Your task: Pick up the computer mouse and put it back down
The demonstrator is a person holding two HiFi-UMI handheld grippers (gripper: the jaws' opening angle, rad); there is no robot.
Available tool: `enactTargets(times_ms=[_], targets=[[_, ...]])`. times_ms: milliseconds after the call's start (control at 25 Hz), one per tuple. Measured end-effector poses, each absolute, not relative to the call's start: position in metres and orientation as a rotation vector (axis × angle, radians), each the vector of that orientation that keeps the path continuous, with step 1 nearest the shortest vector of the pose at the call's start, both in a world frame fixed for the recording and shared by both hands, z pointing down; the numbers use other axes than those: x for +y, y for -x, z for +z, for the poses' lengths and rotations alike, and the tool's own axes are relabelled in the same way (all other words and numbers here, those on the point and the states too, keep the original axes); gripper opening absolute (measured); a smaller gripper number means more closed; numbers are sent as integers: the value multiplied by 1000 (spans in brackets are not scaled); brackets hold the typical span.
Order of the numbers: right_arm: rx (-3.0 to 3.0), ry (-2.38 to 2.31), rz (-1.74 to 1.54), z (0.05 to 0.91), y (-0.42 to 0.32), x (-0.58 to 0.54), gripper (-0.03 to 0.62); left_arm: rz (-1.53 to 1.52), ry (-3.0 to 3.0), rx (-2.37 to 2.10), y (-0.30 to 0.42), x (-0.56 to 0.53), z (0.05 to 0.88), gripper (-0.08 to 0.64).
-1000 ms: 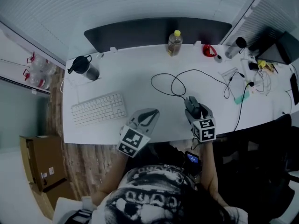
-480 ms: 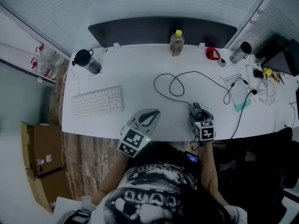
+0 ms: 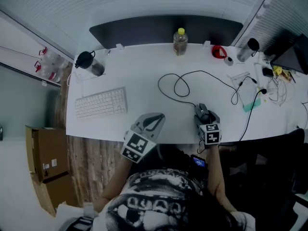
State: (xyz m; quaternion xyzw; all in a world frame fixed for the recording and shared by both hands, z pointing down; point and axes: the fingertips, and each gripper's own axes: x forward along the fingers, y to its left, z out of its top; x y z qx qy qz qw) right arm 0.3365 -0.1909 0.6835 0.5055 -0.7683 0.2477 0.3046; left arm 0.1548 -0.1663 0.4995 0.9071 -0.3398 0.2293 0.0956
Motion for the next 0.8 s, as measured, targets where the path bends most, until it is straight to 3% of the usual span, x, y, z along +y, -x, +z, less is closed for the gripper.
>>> enactTargets(times_ms=[320, 800], targets=[[-2029, -1429, 686, 669, -342, -181, 324, 699, -2684, -1024, -139, -151, 499, 6], [-2167, -1525, 611, 589, -299, -135, 232, 674, -2708, -1036, -98, -113, 489, 6]])
